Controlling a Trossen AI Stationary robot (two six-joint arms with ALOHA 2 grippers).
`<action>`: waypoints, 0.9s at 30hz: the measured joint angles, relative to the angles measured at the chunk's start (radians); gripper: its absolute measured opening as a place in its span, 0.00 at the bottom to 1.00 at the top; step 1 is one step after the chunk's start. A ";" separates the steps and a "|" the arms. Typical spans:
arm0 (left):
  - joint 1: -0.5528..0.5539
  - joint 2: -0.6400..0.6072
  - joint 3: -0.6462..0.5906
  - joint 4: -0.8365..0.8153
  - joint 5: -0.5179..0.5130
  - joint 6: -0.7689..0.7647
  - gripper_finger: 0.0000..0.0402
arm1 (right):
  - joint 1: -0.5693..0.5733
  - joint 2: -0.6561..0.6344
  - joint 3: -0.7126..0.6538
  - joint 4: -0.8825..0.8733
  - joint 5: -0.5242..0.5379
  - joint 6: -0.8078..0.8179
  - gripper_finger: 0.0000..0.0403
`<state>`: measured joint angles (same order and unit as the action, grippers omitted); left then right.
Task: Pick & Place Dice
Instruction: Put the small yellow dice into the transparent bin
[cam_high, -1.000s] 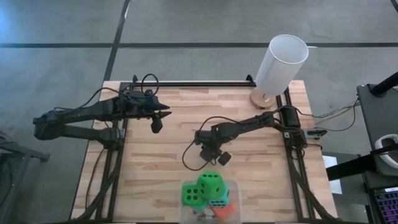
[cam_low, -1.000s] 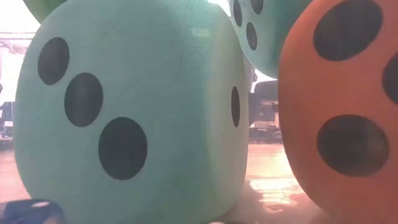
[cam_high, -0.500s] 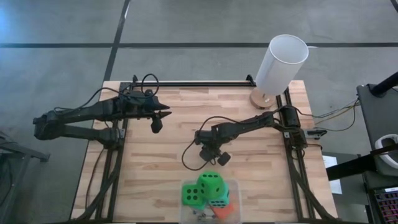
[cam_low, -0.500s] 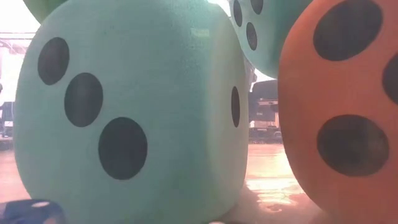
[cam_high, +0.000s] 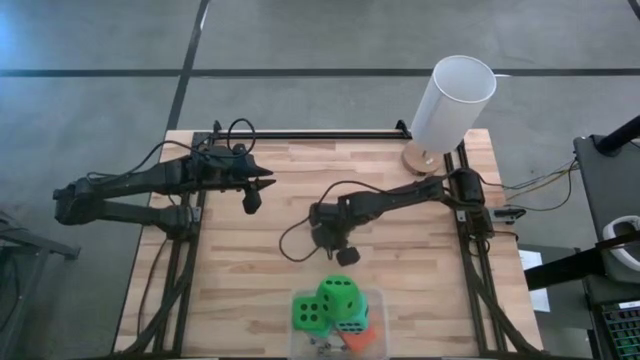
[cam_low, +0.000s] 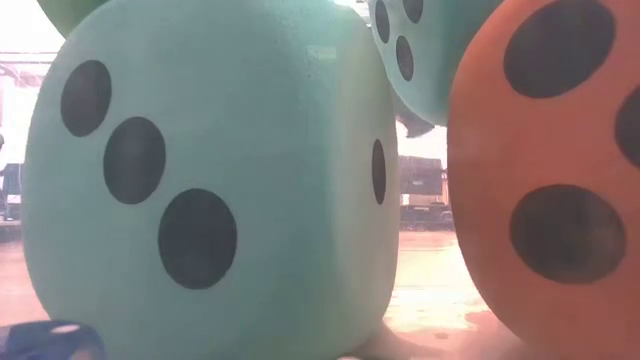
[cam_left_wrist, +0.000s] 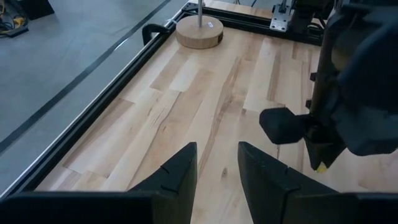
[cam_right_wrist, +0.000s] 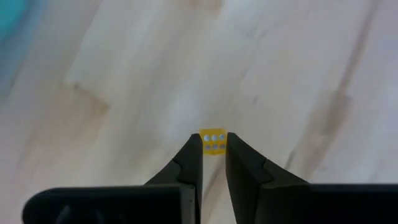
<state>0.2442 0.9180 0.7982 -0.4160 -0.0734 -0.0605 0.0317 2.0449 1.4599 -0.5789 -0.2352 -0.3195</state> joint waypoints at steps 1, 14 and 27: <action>0.000 0.000 0.000 0.000 0.000 0.000 0.30 | -0.004 -0.002 0.011 -0.003 0.000 0.020 0.10; 0.000 0.000 0.002 0.014 0.039 -0.002 0.30 | -0.048 -0.131 0.189 -0.267 0.112 0.220 0.10; 0.000 -0.003 0.002 0.023 0.041 0.012 0.30 | -0.006 -0.323 0.426 -0.407 0.203 0.464 0.10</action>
<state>0.2440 0.9152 0.8001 -0.3927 -0.0322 -0.0483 0.0260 1.7215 1.8858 -0.9860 -0.0325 0.1449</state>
